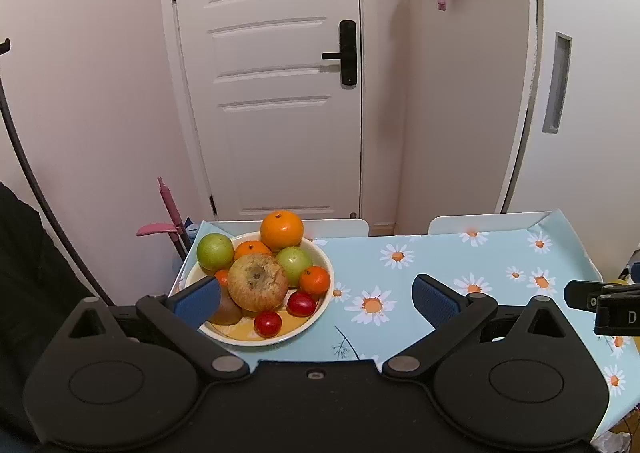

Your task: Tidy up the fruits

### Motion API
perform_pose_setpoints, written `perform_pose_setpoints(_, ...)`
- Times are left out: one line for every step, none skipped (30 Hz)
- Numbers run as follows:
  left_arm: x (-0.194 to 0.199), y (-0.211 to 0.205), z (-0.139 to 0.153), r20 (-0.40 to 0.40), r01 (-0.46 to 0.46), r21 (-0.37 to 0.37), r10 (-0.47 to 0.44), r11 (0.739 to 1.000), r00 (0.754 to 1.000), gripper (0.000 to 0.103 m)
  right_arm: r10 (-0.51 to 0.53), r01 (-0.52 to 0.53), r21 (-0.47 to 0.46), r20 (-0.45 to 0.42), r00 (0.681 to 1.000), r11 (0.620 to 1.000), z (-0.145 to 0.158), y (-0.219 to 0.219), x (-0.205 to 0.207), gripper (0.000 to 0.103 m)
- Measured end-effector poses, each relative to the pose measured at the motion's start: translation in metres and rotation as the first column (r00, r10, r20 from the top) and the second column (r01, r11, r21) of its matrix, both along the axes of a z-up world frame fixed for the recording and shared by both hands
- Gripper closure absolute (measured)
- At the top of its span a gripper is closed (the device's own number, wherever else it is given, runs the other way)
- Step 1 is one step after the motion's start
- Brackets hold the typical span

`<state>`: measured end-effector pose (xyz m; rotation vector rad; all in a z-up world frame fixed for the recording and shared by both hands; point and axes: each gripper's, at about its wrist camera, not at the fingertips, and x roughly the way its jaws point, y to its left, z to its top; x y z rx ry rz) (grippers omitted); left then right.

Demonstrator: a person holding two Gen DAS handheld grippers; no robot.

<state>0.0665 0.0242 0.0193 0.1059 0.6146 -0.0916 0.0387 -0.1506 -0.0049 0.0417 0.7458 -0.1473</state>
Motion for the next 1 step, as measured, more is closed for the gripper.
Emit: perform_pose_setpoints(0.0002,-0.0003,0.0,0.002,0.001,0.0,-0.001,1.0,1.0,0.0,-0.002,0.002,0.001,0.0,1.0,1.0,-0.0003,-0.0002,0.0004,0.0)
